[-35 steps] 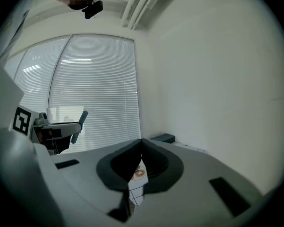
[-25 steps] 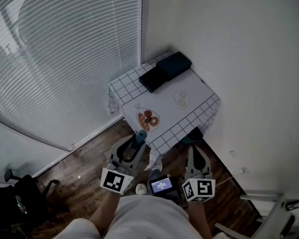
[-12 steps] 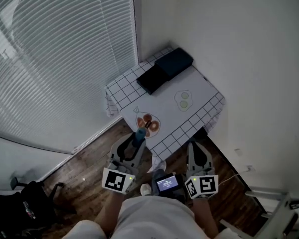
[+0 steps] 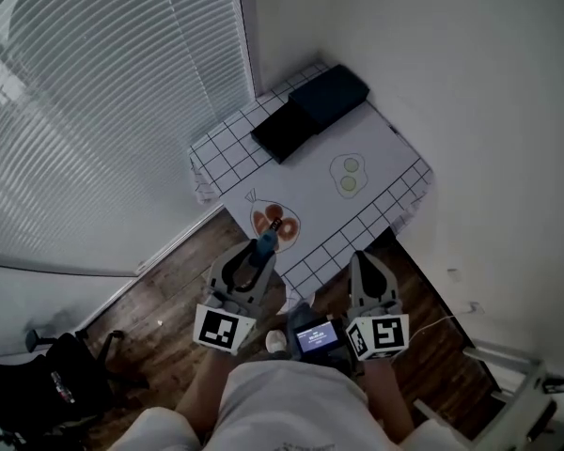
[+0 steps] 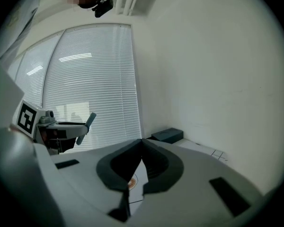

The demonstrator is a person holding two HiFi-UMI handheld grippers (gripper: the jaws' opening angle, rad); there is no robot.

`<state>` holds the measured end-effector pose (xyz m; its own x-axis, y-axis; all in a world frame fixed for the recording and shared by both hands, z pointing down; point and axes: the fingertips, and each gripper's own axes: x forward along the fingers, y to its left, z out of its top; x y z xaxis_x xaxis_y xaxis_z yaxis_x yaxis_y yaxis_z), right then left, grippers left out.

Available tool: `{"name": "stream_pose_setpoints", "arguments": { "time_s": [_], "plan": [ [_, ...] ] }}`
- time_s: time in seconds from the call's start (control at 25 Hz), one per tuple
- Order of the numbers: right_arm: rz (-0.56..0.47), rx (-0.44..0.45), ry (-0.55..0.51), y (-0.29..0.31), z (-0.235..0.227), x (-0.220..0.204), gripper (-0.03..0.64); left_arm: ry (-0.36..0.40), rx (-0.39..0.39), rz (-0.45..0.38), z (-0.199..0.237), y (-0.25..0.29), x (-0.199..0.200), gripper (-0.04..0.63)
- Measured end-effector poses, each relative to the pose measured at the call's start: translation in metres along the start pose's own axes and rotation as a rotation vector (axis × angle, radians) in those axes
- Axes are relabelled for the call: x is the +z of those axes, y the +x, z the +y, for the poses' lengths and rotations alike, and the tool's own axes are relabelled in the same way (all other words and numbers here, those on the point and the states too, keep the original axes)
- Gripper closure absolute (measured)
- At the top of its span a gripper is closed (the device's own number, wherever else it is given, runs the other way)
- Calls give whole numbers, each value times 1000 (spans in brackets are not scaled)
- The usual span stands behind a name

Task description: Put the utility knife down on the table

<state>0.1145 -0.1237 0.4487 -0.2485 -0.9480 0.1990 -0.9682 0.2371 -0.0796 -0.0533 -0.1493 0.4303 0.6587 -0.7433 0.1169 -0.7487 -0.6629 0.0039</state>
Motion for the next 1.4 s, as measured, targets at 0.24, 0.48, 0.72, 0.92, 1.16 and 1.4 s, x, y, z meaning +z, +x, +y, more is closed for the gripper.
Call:
{"name": "stream_pose_setpoints", "arguments": {
  "time_s": [0.24,0.48,0.72,0.92,1.16,1.4],
  "plan": [
    [39,3,8,17,-18,-13,609,-5,-23,48,0,31,-20,452],
    [75,-7,19,34,-33,-32,609,-23,-38,80,1,60,-38,452],
    [104,5,15,51,-43,-46,609,-19,-57,117,0,83,-59,452],
    [117,7,14,66,-51,-56,609,-30,-79,164,-3,98,-80,451],
    [139,29,-4,83,-55,-72,609,-20,-116,233,-6,113,-111,453],
    [170,39,3,87,-57,-89,609,-12,-131,304,-8,128,-141,451]
  ]
}}
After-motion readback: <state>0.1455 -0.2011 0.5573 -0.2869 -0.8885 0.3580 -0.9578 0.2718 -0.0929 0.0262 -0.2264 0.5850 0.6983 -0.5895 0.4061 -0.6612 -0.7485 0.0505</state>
